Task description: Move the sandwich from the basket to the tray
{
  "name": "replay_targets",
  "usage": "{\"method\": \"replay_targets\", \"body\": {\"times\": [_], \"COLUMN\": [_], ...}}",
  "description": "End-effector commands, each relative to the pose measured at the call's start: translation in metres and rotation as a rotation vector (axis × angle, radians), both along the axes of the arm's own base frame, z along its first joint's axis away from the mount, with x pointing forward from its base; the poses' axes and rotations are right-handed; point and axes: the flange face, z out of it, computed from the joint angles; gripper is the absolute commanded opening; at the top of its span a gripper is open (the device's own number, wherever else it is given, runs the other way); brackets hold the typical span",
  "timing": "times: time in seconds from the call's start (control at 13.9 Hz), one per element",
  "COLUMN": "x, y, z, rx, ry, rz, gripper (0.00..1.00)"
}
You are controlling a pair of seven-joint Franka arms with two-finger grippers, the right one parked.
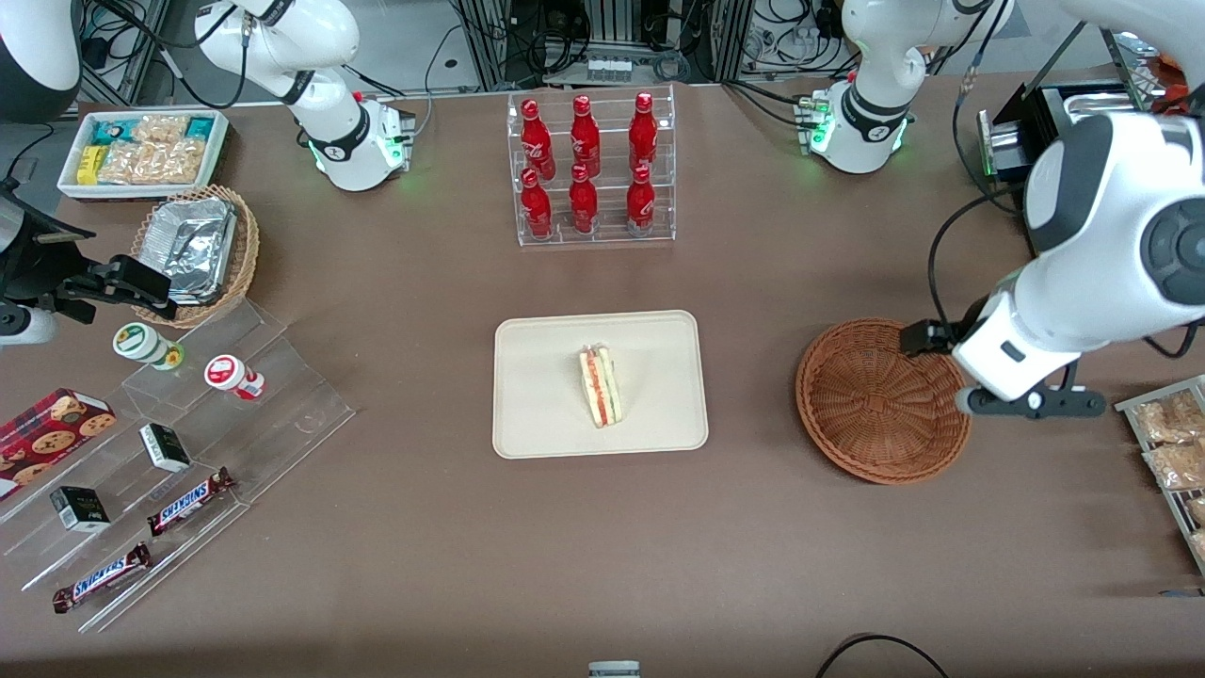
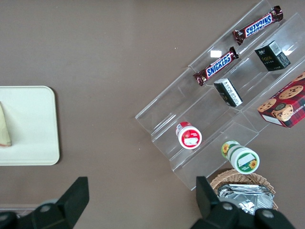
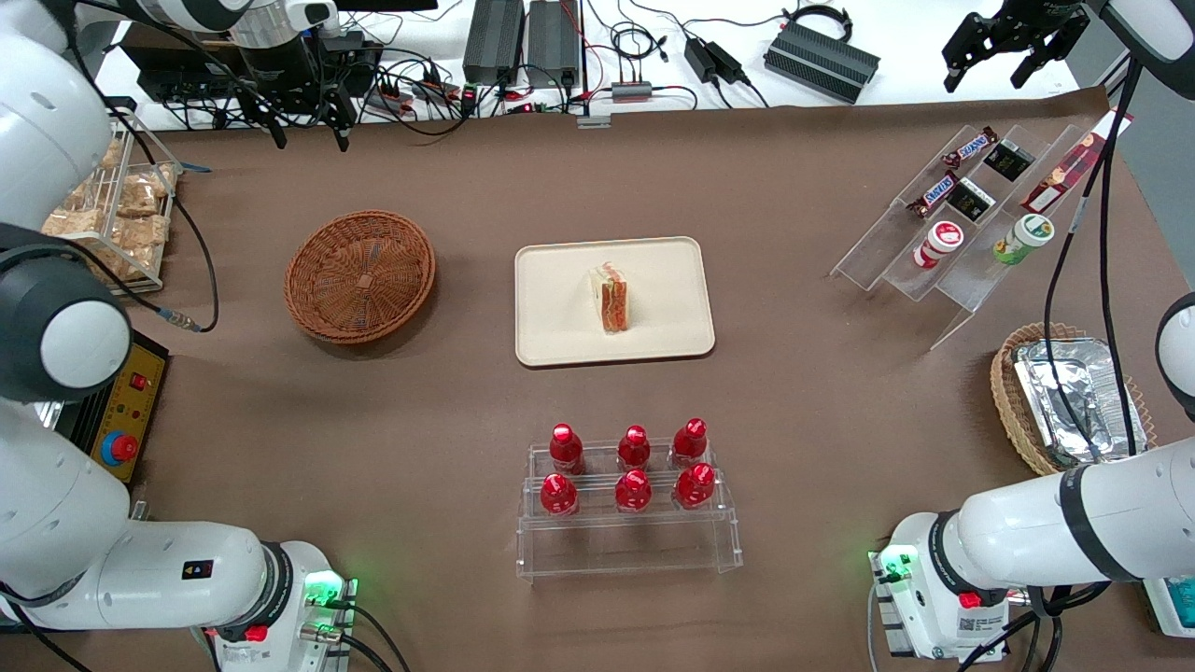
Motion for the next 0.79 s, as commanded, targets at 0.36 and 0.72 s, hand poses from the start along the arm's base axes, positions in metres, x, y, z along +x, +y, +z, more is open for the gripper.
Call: {"method": "replay_targets", "body": {"times": [0.36,0.72], "x": [-0.075,-0.103], "y": [0.055,0.064], "z": [0.065,0.09], "rx": [0.02,0.004], "ry": [0.023,0.066], "rz": [-0.007,-0.003], "gripper": [1.0,1.0]}}
